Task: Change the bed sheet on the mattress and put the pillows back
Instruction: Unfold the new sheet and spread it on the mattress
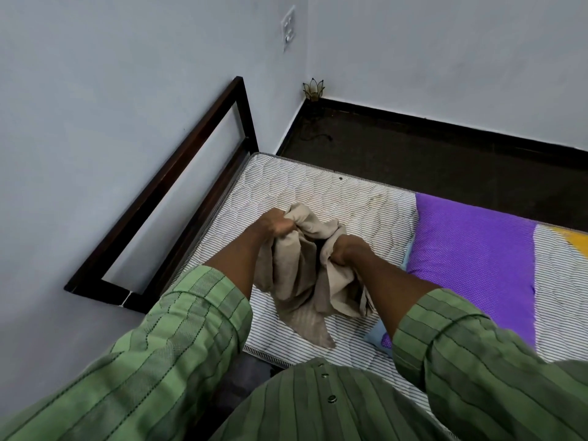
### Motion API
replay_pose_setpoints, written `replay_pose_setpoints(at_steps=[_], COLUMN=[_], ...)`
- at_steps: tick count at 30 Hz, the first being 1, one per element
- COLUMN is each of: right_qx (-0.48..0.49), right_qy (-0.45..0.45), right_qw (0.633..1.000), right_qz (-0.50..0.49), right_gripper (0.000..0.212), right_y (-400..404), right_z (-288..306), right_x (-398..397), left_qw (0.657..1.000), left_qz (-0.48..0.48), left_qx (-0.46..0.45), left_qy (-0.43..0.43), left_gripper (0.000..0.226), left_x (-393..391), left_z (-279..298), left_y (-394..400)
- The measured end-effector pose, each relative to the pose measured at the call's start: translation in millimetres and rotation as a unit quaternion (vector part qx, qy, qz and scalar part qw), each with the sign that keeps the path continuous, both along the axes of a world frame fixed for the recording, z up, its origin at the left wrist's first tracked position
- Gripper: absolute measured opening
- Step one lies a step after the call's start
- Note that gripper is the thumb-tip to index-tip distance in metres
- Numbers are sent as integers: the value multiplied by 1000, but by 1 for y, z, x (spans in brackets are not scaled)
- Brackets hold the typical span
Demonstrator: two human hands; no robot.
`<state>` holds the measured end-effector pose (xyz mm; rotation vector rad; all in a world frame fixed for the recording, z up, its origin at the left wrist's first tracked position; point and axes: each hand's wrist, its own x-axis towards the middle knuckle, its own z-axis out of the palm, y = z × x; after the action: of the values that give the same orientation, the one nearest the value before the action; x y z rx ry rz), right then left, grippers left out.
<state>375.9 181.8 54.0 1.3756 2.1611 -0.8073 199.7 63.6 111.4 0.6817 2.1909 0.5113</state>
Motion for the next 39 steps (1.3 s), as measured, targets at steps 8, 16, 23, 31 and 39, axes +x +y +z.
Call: replay_pose_setpoints(at_steps=[8, 16, 23, 31, 39], right_qx=[207, 353, -51, -356, -310], right_qy=[5, 219, 245, 248, 250], right_qw=[972, 910, 966, 858, 903], right_qz=[107, 2, -65, -275, -162], right_gripper=[39, 96, 54, 45, 6], right_y=[34, 110, 29, -62, -76], right_z=[68, 139, 73, 29, 19], right_x=[-46, -119, -94, -58, -55], left_qw=[992, 899, 989, 970, 925], left_qz=[69, 175, -59, -197, -259], left_qx=[83, 340, 77, -143, -273], left_qy=[58, 213, 112, -6, 55], left_gripper=[45, 44, 52, 74, 58], left_x=[-29, -54, -38, 1, -10], left_z=[17, 86, 50, -1, -15], left_y=[16, 36, 14, -22, -46])
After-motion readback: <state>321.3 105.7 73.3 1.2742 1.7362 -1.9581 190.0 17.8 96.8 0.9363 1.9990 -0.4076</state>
